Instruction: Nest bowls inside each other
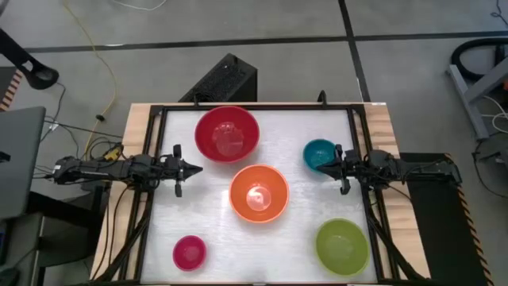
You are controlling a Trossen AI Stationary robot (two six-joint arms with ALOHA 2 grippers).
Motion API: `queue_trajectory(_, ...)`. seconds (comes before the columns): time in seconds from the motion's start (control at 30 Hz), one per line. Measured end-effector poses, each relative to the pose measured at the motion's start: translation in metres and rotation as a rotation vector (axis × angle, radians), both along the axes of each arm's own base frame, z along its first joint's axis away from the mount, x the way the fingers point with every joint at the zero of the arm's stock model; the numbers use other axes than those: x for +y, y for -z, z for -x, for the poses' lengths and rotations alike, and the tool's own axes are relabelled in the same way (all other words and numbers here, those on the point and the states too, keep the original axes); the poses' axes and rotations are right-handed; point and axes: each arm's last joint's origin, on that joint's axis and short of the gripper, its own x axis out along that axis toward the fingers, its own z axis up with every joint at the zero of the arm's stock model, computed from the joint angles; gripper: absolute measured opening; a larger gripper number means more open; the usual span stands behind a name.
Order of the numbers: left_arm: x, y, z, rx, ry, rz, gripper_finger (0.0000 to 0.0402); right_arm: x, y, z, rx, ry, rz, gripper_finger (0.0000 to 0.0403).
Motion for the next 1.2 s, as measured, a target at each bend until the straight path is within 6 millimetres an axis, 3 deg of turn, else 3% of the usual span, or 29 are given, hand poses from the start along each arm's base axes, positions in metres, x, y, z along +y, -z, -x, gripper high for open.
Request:
queue_trajectory(0.77, 0.000, -0.002, 0.000, -0.027, -0.008, 0.049, 0.0000, 0.000, 0.000, 0.000, 0.000, 0.000, 0.000, 0.0033)
queue_trajectory(1.0, 0.005, -0.013, 0.001, -0.139, -0.179, -0.001, 0.0000, 0.000, 0.000, 0.000, -0.002, 0.001, 0.082, 0.0033)
queue_trajectory(1.2, 0.008, -0.026, 0.004, -0.307, -0.281, 0.137, 0.0000, 0.000, -0.013, 0.001, -0.123, 0.013, 0.201, 0.0033)
